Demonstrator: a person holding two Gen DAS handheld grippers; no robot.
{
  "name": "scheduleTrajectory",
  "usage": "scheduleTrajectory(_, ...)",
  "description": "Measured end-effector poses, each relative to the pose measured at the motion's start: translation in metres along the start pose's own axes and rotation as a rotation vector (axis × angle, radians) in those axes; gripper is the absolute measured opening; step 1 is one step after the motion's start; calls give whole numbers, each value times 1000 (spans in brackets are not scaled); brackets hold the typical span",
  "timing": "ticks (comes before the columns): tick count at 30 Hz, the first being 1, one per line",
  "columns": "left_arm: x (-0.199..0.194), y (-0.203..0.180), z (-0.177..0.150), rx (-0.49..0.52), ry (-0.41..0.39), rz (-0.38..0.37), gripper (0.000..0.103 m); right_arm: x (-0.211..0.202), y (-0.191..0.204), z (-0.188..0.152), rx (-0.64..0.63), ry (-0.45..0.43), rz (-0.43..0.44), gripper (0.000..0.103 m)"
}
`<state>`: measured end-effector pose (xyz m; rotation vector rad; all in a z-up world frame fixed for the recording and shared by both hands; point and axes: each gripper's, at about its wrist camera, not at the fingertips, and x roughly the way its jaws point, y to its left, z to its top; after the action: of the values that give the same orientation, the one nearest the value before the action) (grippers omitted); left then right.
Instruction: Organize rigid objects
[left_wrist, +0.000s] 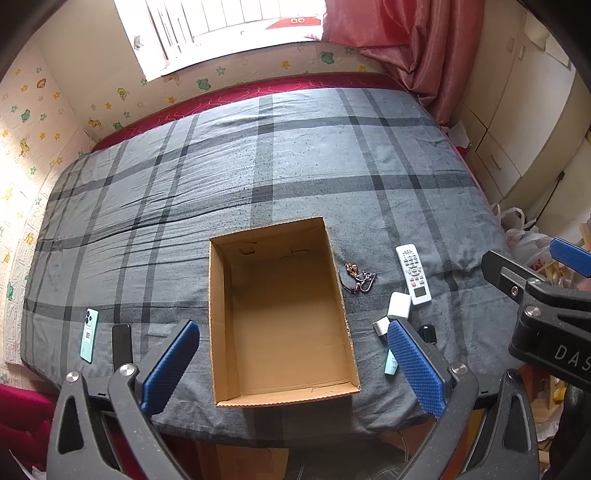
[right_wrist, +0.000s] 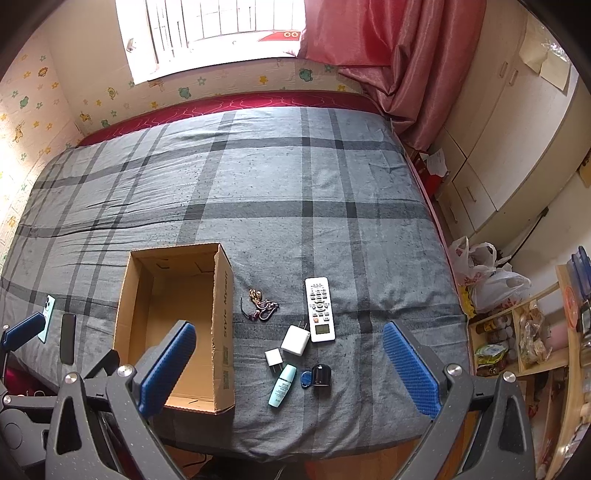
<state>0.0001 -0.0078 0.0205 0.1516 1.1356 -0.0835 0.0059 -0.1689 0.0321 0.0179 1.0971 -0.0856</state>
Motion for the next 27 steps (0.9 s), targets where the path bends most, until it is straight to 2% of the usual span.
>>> scheduleTrajectory(18, -1, -2, 4, -29, 9, 27, 103, 3, -1, 8, -40, -6, 38, 103)
scheduleTrajectory(27, 2, 13, 8, -45, 16, 31, 103, 7, 2, 15, -49, -16, 36, 103)
